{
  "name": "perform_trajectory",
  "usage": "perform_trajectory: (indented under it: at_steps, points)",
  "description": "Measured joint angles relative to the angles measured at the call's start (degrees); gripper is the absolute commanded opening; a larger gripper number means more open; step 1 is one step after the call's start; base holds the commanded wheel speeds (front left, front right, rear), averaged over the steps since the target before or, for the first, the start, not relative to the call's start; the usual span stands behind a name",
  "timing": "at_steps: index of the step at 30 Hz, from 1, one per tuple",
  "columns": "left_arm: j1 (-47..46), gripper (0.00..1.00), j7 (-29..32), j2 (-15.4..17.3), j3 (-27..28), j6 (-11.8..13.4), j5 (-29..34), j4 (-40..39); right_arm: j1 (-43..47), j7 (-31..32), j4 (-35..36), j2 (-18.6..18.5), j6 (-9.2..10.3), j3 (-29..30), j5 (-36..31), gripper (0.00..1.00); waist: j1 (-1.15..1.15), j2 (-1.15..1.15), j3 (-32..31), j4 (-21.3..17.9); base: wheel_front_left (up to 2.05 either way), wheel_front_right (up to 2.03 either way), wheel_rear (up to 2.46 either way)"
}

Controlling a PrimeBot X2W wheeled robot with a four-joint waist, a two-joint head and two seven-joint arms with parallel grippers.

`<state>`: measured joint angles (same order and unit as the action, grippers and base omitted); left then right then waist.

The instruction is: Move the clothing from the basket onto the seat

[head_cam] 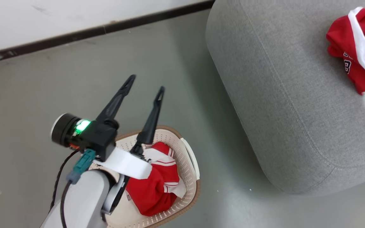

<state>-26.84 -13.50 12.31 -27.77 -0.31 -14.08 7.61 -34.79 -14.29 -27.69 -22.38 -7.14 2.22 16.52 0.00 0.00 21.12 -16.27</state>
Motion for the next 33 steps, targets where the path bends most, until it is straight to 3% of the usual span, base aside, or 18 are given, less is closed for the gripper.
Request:
perform_trajectory:
  at_steps: [11,33]
  points:
    - [6.47,1.00,-0.64,0.09,5.71,4.43,-3.01,3.04,4.38,0.00,8.31,4.99,0.00,-4.01,-3.00,1.00,0.00,0.00,-5.75,2.45,0.00,0.00,0.00]
    - [17.36,1.00,-0.66,-1.66,12.30,8.62,-4.88,4.25,19.18,0.00,9.78,13.44,0.00,-4.58,-8.99,1.00,0.00,0.00,-15.43,8.09,0.00,0.00,0.00]
